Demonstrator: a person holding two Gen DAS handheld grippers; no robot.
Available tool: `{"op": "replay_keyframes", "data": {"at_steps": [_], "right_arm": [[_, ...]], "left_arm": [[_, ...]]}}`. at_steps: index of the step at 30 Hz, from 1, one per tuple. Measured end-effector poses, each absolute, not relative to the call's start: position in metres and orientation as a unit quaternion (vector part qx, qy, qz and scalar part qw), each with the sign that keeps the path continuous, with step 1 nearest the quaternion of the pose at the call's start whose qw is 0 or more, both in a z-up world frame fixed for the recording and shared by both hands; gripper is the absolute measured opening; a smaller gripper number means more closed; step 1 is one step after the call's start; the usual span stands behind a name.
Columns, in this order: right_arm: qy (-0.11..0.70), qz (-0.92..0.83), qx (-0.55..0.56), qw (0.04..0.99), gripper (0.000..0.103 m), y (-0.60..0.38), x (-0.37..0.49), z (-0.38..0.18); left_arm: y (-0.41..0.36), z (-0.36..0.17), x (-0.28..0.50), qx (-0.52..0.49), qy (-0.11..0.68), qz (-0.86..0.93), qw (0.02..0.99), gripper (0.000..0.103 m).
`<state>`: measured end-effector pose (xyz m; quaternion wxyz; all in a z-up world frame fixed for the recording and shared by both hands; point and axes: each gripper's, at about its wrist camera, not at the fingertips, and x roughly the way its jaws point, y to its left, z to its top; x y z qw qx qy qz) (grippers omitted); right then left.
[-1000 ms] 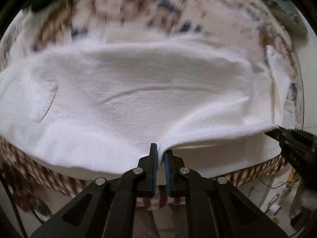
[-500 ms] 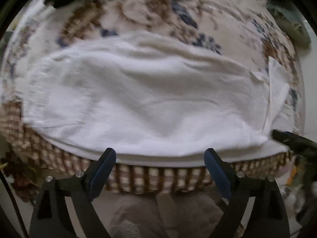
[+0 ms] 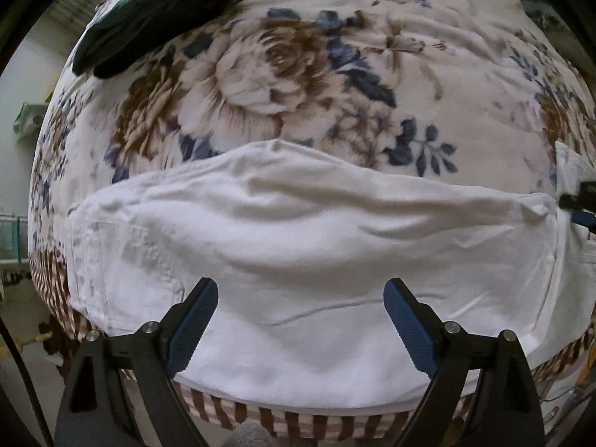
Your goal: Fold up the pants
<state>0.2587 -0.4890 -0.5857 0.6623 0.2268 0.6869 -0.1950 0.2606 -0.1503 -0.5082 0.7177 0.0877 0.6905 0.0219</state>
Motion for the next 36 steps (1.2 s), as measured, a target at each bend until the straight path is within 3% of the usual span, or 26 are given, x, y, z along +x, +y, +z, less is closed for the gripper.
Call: {"op": "replay_keyframes", "data": {"at_steps": [2, 6, 11, 12, 14, 16, 22, 32, 33, 35, 36], "right_arm": [[0.647, -0.238, 0.285, 0.666, 0.009, -0.517, 0.223, -0.562], [0.591, -0.331, 0.366, 0.638, 0.009, -0.568, 0.128, -0.53], [0.615, -0.342, 0.448, 0.552, 0.012, -0.598, 0.035, -0.57], [0.614, -0.337, 0.46, 0.545, 0.015, -0.597, 0.026, -0.575], [0.605, -0.334, 0.463, 0.554, 0.048, -0.587, 0.015, -0.57], [0.589, -0.319, 0.463, 0.58, 0.056, -0.565, 0.013, -0.559], [0.61, -0.243, 0.449, 0.606, 0.056, -0.473, 0.041, -0.546], [0.632, -0.186, 0.464, 0.592, 0.056, -0.296, 0.074, -0.559], [0.628, -0.185, 0.471, 0.591, 0.056, -0.291, 0.079, -0.564], [0.626, -0.195, 0.48, 0.583, 0.056, -0.278, 0.079, -0.575], [0.622, -0.201, 0.486, 0.58, 0.056, -0.275, 0.084, -0.582]], "left_arm": [[-0.153, -0.505, 0.26, 0.082, 0.696, 0.015, 0.713, 0.091], [-0.153, -0.509, 0.248, 0.077, 0.711, 0.015, 0.699, 0.091], [-0.154, -0.516, 0.238, 0.072, 0.72, 0.018, 0.69, 0.091], [-0.153, -0.518, 0.236, 0.073, 0.722, 0.016, 0.688, 0.091], [-0.15, -0.517, 0.234, 0.073, 0.72, 0.014, 0.69, 0.091], [-0.141, -0.514, 0.231, 0.069, 0.713, 0.014, 0.697, 0.091], [-0.065, -0.508, 0.22, 0.033, 0.713, 0.042, 0.699, 0.091], [0.156, -0.501, 0.195, -0.052, 0.692, 0.145, 0.705, 0.091], [0.175, -0.504, 0.194, -0.068, 0.688, 0.148, 0.707, 0.087], [0.202, -0.514, 0.19, -0.093, 0.691, 0.144, 0.703, 0.054], [0.22, -0.522, 0.191, -0.113, 0.696, 0.141, 0.695, 0.052]]}}
